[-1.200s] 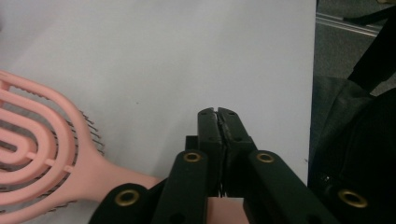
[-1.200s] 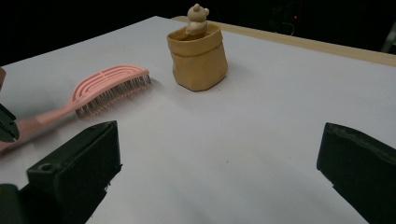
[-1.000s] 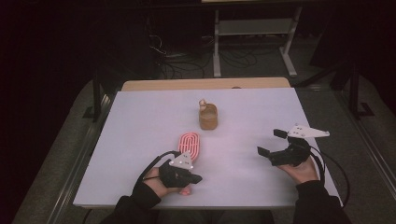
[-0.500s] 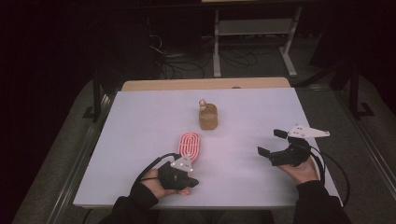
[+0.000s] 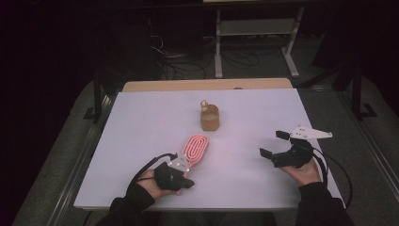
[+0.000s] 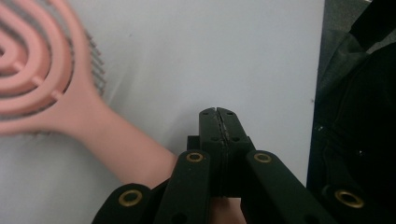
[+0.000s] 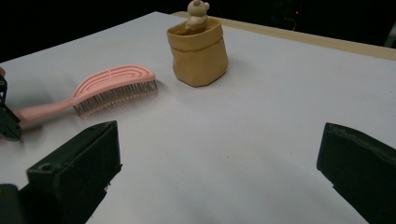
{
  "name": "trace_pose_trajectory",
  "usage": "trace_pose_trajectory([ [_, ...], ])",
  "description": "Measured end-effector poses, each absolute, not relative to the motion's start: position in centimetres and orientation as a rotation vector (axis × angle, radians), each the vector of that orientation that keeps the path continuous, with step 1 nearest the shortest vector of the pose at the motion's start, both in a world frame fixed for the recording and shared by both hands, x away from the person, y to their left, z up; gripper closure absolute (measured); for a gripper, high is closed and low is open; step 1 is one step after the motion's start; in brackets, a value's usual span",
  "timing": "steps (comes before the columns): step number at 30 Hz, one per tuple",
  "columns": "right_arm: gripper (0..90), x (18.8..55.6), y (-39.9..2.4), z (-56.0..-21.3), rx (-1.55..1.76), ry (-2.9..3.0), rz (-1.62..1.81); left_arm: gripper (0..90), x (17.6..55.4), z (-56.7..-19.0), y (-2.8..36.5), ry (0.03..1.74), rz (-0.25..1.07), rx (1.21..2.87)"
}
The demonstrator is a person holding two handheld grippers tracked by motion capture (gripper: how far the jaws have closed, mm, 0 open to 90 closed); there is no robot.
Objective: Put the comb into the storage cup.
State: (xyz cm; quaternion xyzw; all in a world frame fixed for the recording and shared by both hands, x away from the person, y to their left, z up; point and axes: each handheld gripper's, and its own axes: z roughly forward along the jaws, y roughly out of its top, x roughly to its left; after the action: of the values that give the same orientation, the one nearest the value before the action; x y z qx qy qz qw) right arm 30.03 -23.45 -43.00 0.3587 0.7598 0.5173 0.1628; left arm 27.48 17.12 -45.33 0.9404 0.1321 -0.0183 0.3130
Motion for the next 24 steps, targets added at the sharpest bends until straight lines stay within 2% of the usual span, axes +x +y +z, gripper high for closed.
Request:
trace_pose_trajectory([
  [24, 0.0, 29.9, -23.6, -43.0, 1.019, 2.166, 1.461, 89.5, 28.6, -45.5, 19.7, 0.465, 0.004, 2.502],
])
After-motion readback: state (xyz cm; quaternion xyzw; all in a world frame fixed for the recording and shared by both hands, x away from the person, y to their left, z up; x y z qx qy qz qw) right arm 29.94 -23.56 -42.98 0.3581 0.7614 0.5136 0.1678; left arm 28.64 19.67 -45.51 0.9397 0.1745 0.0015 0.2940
